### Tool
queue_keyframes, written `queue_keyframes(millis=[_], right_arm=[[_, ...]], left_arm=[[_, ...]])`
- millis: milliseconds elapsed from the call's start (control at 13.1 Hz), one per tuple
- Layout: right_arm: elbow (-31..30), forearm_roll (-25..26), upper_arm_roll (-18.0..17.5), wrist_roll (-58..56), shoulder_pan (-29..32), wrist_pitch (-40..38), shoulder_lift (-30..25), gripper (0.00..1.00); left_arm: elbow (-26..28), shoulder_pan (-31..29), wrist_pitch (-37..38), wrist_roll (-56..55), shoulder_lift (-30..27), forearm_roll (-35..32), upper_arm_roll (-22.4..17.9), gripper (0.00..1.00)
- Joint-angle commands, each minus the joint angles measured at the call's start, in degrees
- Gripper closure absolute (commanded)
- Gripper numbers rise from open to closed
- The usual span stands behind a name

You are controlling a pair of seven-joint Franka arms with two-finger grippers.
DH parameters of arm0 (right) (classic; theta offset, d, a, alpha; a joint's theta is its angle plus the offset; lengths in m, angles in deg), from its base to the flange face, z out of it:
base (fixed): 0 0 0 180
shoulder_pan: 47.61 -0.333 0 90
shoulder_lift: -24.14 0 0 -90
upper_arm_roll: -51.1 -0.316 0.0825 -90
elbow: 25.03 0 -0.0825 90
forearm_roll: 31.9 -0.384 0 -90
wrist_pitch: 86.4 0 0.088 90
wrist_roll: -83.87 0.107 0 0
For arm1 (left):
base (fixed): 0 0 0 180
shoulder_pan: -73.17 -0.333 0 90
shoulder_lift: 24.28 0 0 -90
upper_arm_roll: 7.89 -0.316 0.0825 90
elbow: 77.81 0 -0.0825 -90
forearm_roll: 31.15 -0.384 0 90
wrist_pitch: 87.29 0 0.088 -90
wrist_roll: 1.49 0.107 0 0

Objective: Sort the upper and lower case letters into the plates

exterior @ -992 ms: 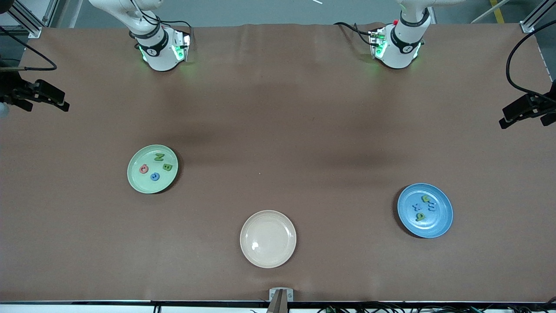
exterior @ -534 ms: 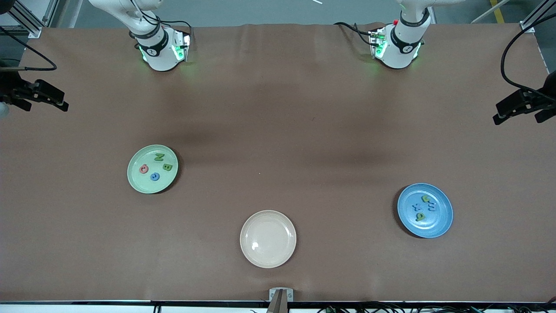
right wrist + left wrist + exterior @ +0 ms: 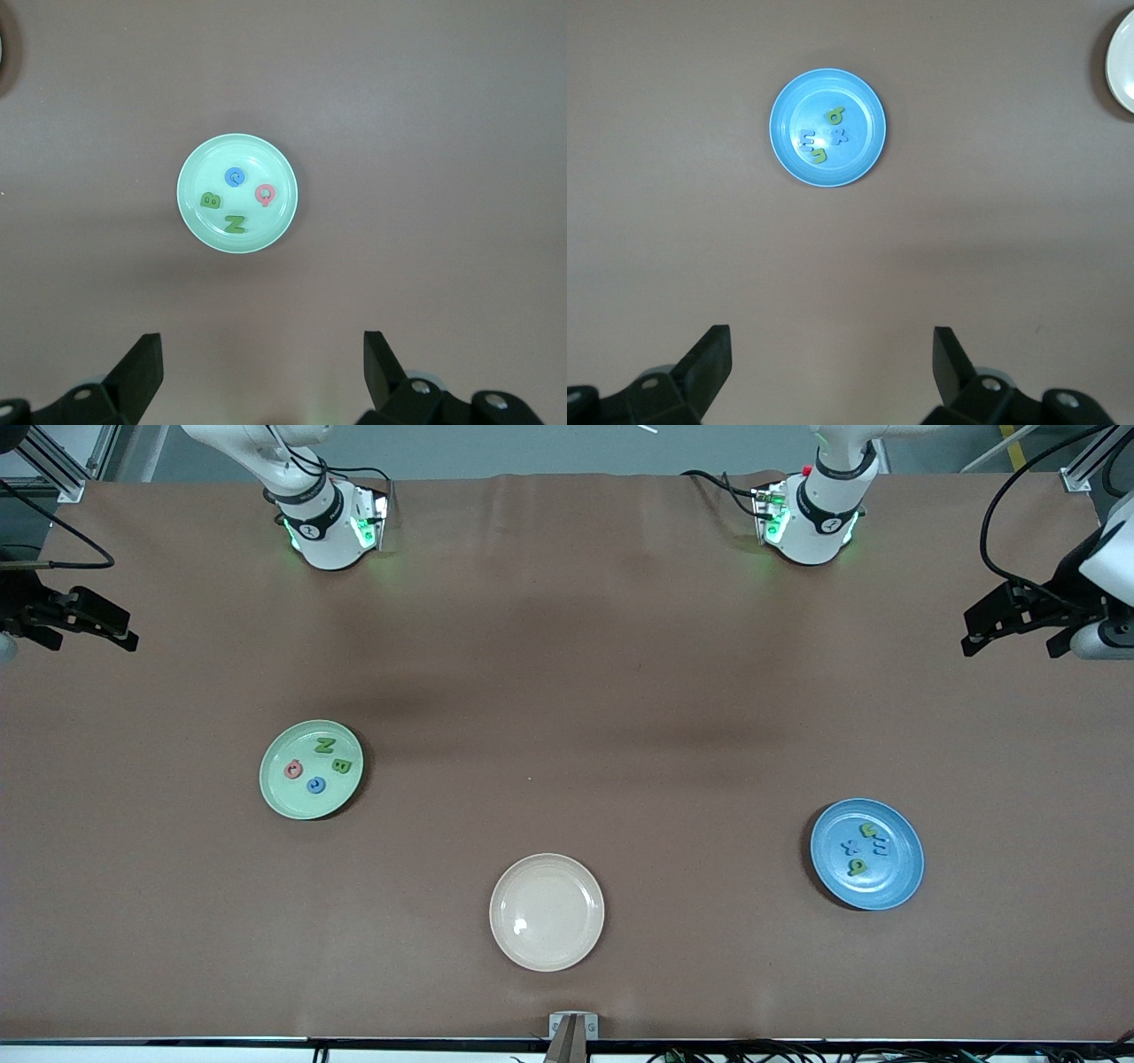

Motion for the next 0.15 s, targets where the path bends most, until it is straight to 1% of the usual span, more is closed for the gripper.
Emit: queue_keyframes(millis=[0, 76], right_arm=[[-2.1, 0.1, -1.3, 1.0, 1.4, 0.0, -2.2, 0.00], [-2.1, 0.0, -1.3, 1.2, 1.4, 0.0, -2.3, 0.00]], left_arm=[[1.7, -0.5, -1.1, 0.8, -1.4, 0.0, 0.3, 0.00], [1.5, -0.6, -0.9, 0.8, -1.4, -0.1, 0.3, 0.00]])
